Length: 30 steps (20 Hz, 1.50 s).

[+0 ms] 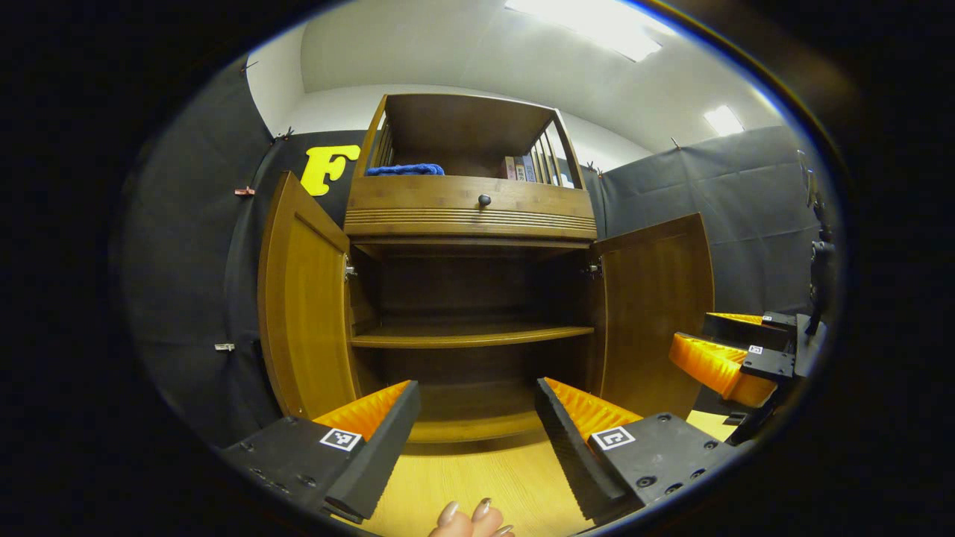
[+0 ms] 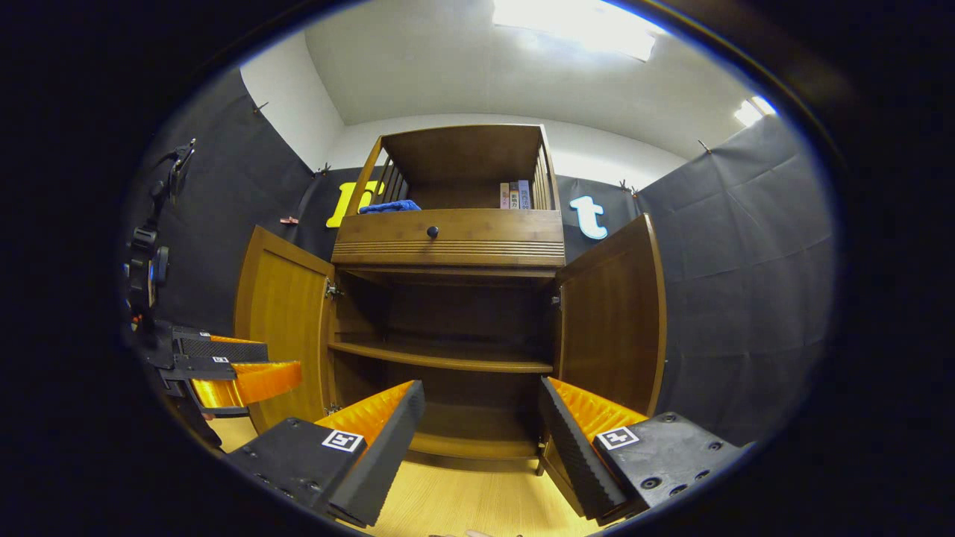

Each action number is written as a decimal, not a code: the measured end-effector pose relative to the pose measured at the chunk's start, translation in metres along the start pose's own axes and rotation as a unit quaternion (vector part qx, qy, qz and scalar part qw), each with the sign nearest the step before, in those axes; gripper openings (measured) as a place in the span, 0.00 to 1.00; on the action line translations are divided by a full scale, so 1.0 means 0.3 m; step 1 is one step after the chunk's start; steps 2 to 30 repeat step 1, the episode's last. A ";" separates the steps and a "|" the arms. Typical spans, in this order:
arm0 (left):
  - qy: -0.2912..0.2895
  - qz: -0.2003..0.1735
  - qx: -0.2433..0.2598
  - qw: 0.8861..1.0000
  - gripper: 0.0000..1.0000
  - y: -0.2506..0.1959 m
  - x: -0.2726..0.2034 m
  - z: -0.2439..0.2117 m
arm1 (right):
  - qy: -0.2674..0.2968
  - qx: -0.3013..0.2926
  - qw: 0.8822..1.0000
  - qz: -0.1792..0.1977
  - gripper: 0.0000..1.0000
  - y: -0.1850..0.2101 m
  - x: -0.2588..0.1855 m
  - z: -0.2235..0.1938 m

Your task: Open the right door of the double-door shoe cabinet with the right hand, and open the left door with the left hand.

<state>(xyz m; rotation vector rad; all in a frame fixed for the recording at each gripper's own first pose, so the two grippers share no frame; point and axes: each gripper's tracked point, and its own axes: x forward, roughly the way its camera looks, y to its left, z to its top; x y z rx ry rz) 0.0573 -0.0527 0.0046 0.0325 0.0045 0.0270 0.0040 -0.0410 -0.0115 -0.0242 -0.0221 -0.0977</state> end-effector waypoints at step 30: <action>0.000 0.000 0.000 1.000 0.96 -0.001 -0.002 0.003 | 0.000 0.000 1.000 0.000 0.97 0.000 0.000 -0.003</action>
